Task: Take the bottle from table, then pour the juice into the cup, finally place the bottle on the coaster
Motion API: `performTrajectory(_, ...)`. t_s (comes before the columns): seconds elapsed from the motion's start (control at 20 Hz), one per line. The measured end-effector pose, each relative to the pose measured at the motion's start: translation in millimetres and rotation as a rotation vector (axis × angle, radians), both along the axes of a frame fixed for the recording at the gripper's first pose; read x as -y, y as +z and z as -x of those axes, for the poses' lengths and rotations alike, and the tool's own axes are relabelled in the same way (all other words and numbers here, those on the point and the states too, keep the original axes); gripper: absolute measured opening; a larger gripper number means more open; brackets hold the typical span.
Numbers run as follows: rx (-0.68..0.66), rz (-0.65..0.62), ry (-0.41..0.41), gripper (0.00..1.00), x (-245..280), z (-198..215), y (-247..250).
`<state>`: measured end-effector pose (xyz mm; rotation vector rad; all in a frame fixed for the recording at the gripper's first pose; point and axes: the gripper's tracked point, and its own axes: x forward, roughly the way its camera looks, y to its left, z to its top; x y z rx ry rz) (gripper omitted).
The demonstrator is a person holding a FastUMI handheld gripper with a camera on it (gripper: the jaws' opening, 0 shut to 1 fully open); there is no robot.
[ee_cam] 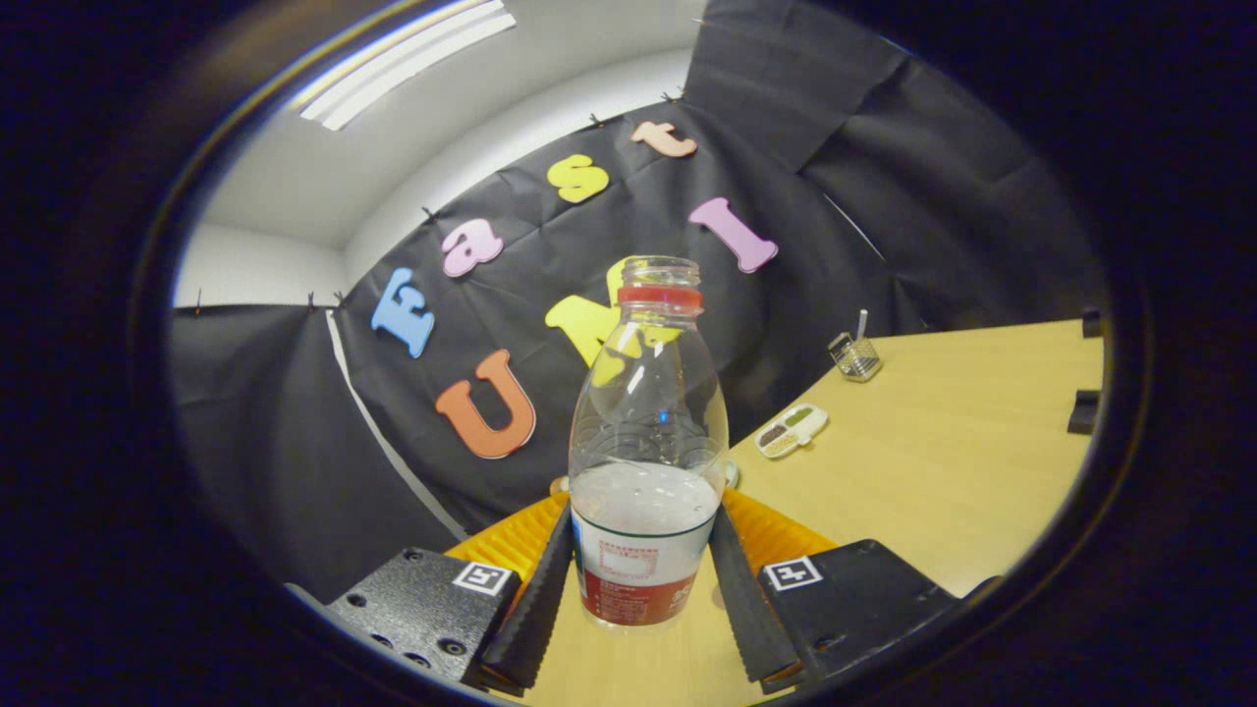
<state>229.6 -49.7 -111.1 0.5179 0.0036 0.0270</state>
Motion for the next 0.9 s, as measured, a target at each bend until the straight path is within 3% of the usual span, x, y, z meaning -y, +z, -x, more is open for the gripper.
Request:
performTrajectory(0.45, 0.001, 0.436, -0.108, 0.79, -11, -30, -28)
performTrajectory(0.65, -0.023, 0.517, -0.069, 0.79, -36, -53, -67)
performTrajectory(0.9, -0.035, 0.485, -0.074, 0.79, -39, -76, -94)
